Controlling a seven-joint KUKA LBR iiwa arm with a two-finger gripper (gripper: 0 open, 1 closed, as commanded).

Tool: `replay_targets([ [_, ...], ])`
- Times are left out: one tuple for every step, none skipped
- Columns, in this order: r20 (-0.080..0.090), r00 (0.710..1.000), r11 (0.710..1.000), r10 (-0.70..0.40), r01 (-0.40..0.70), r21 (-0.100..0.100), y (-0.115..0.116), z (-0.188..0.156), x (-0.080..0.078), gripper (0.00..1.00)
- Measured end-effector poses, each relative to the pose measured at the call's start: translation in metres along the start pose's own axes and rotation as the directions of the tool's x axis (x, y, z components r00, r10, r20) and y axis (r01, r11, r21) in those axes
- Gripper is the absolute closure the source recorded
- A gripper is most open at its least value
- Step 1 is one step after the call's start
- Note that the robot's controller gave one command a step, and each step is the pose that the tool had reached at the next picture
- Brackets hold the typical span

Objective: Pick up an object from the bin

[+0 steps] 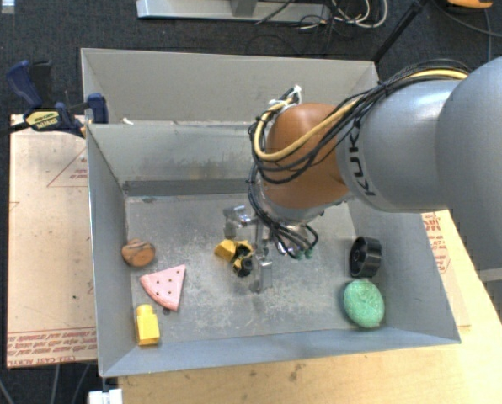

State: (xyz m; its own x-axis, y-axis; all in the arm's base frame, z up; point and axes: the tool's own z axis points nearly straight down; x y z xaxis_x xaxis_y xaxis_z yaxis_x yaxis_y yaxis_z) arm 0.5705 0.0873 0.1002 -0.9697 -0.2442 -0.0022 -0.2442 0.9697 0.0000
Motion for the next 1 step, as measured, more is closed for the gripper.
replay_targets([
  [0.003, 0.971, 0.971, 0.239, -0.239, -0.001, -0.0083, 0.0294, 0.0124, 1.0],
])
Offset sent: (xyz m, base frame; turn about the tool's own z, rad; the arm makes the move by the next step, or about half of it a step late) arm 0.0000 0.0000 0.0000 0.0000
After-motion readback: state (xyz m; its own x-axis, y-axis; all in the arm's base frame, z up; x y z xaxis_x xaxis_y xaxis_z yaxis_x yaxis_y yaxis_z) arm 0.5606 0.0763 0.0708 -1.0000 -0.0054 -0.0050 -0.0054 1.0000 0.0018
